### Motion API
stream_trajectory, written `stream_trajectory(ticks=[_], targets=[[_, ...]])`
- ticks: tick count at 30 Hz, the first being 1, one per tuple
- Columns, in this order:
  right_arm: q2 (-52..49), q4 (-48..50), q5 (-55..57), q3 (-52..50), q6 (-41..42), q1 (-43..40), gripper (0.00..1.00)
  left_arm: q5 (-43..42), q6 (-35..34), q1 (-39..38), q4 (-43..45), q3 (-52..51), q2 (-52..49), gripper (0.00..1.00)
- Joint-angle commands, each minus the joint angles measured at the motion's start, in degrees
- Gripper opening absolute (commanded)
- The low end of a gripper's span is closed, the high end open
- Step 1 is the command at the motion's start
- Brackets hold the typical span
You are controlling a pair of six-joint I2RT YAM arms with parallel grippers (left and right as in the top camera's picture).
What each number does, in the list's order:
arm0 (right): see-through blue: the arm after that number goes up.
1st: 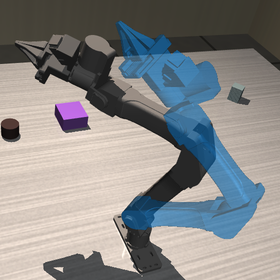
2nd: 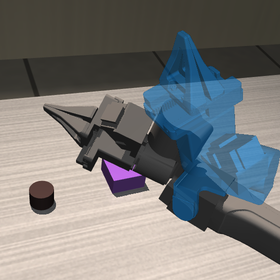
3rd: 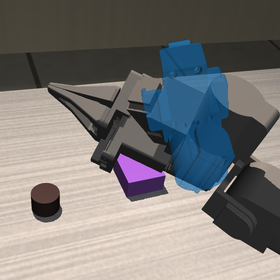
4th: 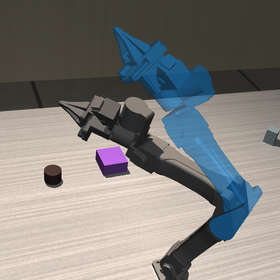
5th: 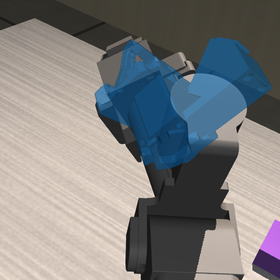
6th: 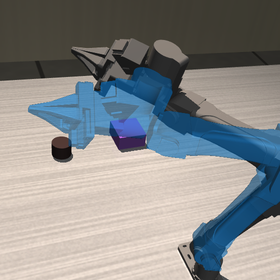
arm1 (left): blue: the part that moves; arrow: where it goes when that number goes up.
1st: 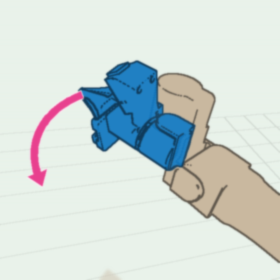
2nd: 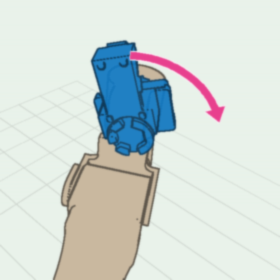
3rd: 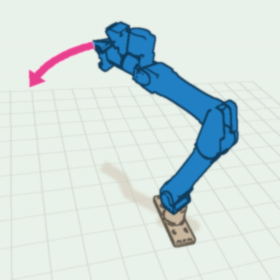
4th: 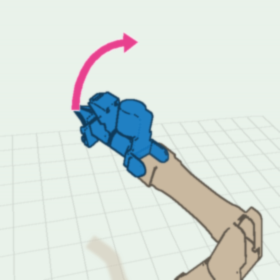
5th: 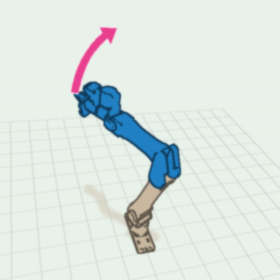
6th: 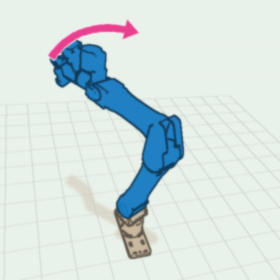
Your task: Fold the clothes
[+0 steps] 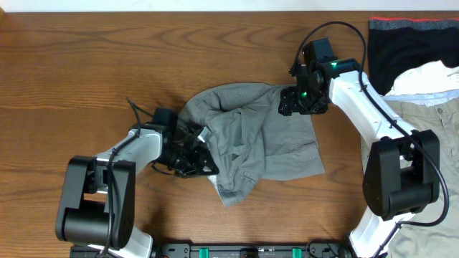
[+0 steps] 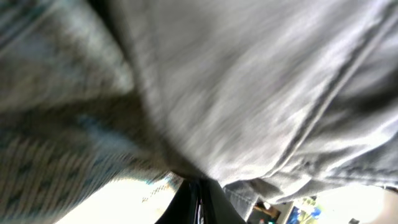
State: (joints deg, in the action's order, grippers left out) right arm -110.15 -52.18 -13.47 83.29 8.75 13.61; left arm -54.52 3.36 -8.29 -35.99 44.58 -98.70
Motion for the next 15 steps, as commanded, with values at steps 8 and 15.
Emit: stream_trajectory(ticks=[8, 15], targets=[[0.52, 1.38, 1.77, 0.13, 0.35, -0.63, 0.69, 1.2, 3.82, 7.15, -11.87, 1.2, 11.52, 0.06], [0.52, 5.18, 2.78, 0.13, 0.79, -2.54, 0.72, 1.22, 4.31, 13.84, -17.53, 1.97, 27.91, 0.06]])
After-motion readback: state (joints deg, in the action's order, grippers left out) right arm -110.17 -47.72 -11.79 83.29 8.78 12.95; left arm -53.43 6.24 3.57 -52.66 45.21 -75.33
